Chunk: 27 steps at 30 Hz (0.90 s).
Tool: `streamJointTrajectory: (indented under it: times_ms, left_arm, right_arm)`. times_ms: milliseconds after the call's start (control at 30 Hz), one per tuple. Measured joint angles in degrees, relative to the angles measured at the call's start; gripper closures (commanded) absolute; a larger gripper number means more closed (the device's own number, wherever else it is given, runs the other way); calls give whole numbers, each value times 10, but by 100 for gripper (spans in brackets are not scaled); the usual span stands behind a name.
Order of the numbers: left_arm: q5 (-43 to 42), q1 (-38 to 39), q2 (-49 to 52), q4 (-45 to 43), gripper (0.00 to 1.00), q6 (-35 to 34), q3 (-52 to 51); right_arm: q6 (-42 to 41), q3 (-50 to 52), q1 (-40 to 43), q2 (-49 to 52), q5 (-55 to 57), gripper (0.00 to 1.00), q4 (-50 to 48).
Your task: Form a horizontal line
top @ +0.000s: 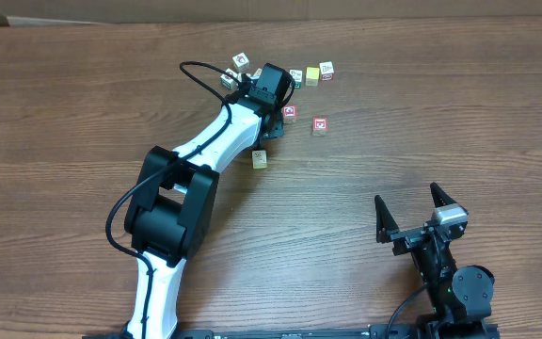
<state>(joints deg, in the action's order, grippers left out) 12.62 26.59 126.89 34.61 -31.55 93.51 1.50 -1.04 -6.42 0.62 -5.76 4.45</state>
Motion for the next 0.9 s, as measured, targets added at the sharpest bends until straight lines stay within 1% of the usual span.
streamJointTrajectory:
  times_ms: [267,500,633,833,900]
  left_arm:
    - [0,0,0,-7,65,1,0]
    - [0,0,0,-8,69,2,0]
    - [0,0,0,-10,69,2,0]
    - [0,0,0,-17,57,3,0]
    - [0,0,0,-18,56,3,0]
  right_arm:
    - [0,0,0,0,0,0,0]
    - [0,0,0,0,0,0,0]
    - [0,0,0,0,0,0,0]
    - [0,0,0,0,0,0,0]
    - [0,0,0,0,0,0,0]
